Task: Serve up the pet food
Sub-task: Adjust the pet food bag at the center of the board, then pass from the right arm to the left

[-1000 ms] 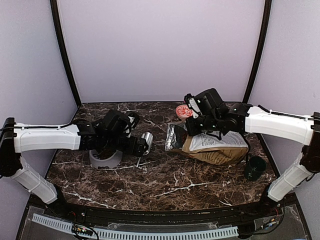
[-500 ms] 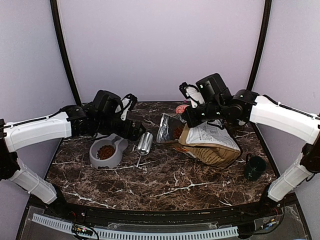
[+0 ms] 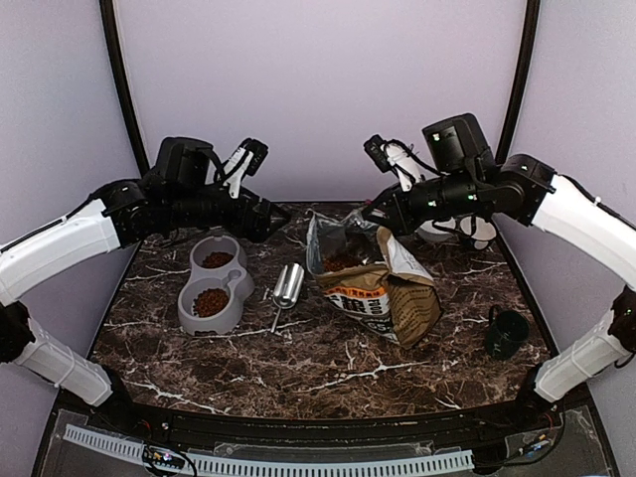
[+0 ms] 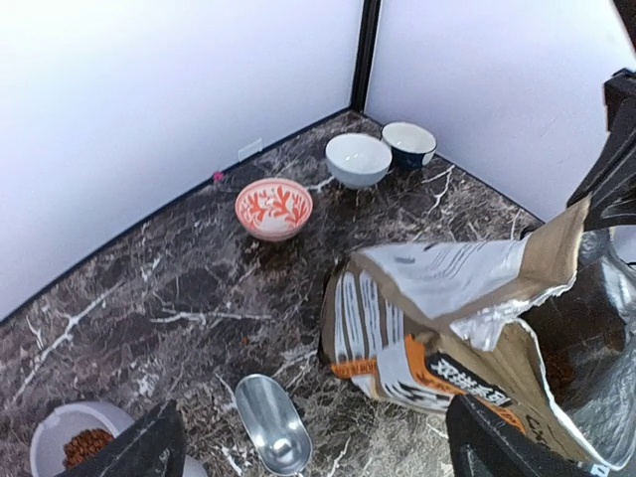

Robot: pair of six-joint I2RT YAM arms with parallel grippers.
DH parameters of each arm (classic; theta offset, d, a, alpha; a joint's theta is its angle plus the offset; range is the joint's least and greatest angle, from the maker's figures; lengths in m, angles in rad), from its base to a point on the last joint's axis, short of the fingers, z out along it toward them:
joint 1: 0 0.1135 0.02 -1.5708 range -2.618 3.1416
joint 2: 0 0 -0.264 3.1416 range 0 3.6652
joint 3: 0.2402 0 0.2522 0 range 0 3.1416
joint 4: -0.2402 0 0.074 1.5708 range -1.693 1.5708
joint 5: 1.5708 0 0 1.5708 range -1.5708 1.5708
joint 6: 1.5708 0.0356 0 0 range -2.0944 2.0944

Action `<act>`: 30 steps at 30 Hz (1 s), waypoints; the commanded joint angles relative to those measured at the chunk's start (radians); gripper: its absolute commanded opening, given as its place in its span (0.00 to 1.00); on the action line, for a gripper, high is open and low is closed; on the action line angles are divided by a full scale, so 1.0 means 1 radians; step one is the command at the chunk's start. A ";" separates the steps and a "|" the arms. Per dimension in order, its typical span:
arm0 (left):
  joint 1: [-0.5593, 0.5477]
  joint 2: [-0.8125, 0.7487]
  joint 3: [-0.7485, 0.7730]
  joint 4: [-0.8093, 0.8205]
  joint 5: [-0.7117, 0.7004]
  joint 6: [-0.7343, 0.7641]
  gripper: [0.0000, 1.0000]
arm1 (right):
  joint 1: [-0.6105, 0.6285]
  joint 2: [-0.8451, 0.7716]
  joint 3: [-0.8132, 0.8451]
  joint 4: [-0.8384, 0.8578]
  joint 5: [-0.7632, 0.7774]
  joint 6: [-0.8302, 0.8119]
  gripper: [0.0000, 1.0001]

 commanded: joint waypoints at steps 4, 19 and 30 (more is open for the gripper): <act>0.031 -0.059 0.090 -0.044 0.179 0.225 0.95 | -0.137 -0.154 0.078 0.228 -0.340 -0.024 0.00; 0.054 0.152 0.193 0.058 0.767 0.514 0.90 | -0.336 -0.130 -0.123 0.293 -0.656 -0.045 0.00; 0.091 0.374 0.273 0.252 1.048 0.453 0.62 | -0.336 -0.174 -0.211 0.310 -0.641 -0.076 0.00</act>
